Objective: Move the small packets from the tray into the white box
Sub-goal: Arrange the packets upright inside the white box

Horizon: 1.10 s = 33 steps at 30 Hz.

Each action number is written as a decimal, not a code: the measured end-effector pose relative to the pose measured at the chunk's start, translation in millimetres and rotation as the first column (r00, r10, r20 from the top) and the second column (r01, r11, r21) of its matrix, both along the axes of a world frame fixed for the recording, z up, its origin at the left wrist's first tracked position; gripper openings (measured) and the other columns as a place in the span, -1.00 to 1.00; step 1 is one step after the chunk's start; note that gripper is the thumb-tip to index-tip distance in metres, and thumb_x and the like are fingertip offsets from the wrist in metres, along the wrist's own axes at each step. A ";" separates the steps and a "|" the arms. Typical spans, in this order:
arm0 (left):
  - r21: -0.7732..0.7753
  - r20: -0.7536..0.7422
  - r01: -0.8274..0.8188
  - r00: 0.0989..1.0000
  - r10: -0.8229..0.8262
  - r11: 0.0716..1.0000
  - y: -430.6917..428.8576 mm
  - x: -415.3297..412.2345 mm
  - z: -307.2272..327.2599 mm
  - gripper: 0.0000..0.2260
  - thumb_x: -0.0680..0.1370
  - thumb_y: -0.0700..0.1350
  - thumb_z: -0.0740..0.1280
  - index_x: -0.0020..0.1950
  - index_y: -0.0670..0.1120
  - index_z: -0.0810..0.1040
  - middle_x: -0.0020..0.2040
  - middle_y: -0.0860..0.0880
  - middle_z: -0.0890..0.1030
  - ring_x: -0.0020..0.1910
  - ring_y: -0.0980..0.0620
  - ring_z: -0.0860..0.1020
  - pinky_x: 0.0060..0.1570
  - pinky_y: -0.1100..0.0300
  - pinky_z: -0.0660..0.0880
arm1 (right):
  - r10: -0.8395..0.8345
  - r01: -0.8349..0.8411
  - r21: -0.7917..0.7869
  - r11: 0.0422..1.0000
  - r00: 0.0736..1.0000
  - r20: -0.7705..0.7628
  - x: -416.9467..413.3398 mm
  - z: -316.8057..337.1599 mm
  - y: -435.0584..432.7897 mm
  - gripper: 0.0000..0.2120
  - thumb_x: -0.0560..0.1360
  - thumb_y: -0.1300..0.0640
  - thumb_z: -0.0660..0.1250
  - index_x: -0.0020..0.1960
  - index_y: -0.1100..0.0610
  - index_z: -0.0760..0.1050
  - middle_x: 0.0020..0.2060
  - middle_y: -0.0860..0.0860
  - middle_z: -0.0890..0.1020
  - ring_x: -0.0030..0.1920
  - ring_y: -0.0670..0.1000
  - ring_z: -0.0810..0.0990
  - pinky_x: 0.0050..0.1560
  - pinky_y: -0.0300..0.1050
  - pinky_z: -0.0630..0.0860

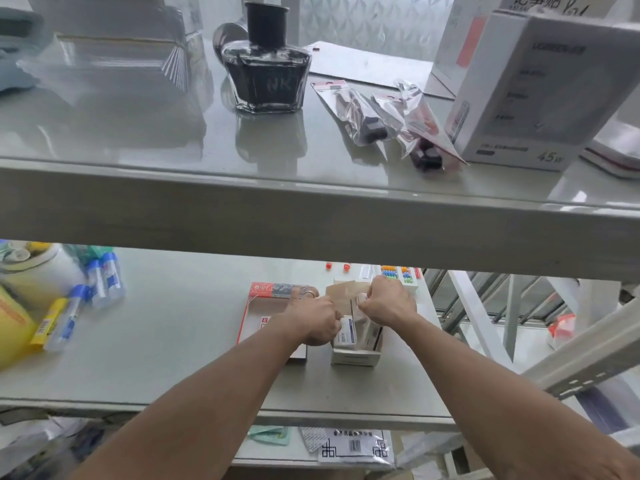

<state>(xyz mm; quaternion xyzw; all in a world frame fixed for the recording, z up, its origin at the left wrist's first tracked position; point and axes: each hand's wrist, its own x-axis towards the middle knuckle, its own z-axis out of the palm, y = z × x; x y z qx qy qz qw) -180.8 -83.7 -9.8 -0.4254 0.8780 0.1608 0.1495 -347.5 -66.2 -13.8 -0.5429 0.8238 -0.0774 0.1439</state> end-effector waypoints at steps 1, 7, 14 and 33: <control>-0.001 -0.017 -0.006 1.000 0.006 1.000 0.6 -0.3 0.2 -0.64 0.61 0.04 0.02 0.21 0.14 0.57 0.39 0.02 0.45 0.45 -0.17 0.24 0.38 -0.33 0.04 | 0.010 -0.010 -0.008 1.000 1.000 -0.008 -1.2 -1.3 -0.3 -0.90 0.40 0.08 0.34 -0.19 0.11 0.55 -0.29 0.05 0.63 -0.25 0.07 0.63 -0.31 -0.05 0.60; -0.009 -0.176 -0.093 0.980 0.090 0.996 2.6 -4.2 2.0 -0.69 0.59 -0.03 0.14 0.18 0.15 0.63 0.26 0.02 0.60 0.39 -0.08 0.33 0.37 -0.21 0.11 | 0.162 -0.176 -0.051 0.983 0.965 -0.206 0.2 1.6 2.6 -0.94 0.49 0.16 0.34 -0.13 0.12 0.56 -0.26 0.06 0.63 -0.26 0.07 0.62 -0.31 -0.05 0.58; 0.083 -0.167 -0.082 0.981 0.095 0.993 -2.3 -3.3 -1.9 -0.70 0.57 -0.10 0.17 0.09 0.12 0.67 0.23 0.06 0.60 0.33 -0.05 0.37 0.31 -0.12 0.26 | 0.395 -0.395 -0.002 0.919 0.919 0.024 15.1 12.3 -1.5 -0.96 0.40 0.10 0.52 -0.16 0.06 0.70 -0.19 -0.01 0.73 -0.22 0.02 0.68 -0.20 0.03 0.69; -0.135 -0.063 -0.028 0.998 0.020 0.990 9.1 -4.1 4.2 -0.81 0.56 -0.11 0.21 0.17 0.02 0.36 0.20 -0.08 0.60 0.33 -0.19 0.41 0.33 -0.34 0.18 | 0.480 -0.469 0.225 0.854 0.877 0.009 20.6 17.2 -4.1 -0.88 0.47 0.22 0.44 -0.07 0.02 0.67 -0.08 0.03 0.72 -0.18 0.05 0.60 -0.20 -0.10 0.53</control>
